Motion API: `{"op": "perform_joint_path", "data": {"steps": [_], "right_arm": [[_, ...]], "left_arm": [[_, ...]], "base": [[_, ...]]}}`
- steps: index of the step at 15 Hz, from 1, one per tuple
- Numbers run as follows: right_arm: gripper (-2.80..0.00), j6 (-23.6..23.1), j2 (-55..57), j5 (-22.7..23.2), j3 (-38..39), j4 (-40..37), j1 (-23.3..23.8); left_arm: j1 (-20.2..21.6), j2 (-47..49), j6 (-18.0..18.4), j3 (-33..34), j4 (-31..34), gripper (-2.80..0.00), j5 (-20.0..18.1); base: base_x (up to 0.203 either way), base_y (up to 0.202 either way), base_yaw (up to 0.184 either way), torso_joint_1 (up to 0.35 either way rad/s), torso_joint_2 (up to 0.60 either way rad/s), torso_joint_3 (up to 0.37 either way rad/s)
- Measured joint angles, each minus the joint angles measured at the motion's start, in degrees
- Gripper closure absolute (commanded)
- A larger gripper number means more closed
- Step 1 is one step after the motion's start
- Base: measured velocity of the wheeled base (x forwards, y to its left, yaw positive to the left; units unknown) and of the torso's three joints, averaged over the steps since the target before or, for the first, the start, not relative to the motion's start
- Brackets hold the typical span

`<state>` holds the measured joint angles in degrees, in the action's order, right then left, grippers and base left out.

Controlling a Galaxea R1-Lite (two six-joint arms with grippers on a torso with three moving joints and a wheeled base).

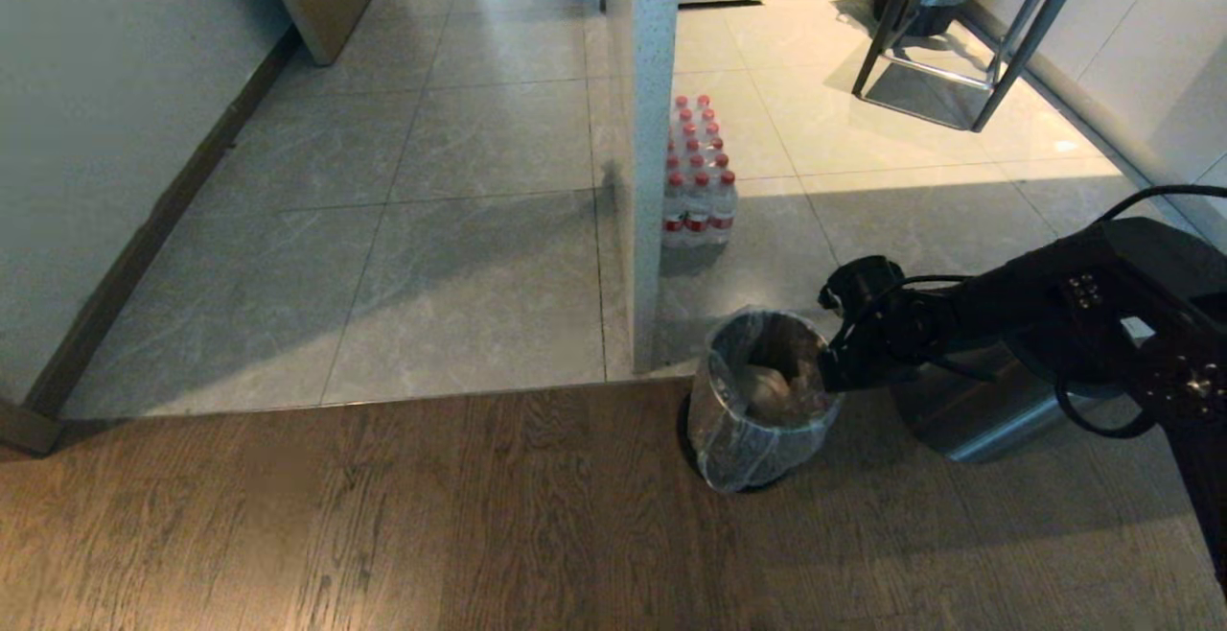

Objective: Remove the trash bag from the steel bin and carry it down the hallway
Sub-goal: Pick up the trash bag

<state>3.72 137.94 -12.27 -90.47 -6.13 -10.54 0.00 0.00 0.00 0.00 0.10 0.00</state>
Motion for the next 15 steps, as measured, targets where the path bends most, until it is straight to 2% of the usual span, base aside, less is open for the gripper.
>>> {"op": "perform_joint_path", "data": {"steps": [4,8,15], "right_arm": [[0.00,0.4,0.0,2.8,-1.9,-4.1,-0.5],[0.00,0.2,-2.0,3.0,-1.6,-6.1,-0.7],[0.00,5.3,-4.2,2.8,-3.3,-5.9,-1.9]], "left_arm": [[0.0,0.0,0.0,0.0,0.0,0.00,0.0],[0.0,0.0,0.0,0.0,0.0,0.00,0.0],[0.0,0.0,0.0,0.0,0.0,0.00,0.0]], "base": [[0.000,0.000,0.000,0.000,0.00,0.000],[0.000,0.000,0.000,0.000,0.00,0.000],[0.000,0.000,0.000,0.000,0.00,0.000]]}}
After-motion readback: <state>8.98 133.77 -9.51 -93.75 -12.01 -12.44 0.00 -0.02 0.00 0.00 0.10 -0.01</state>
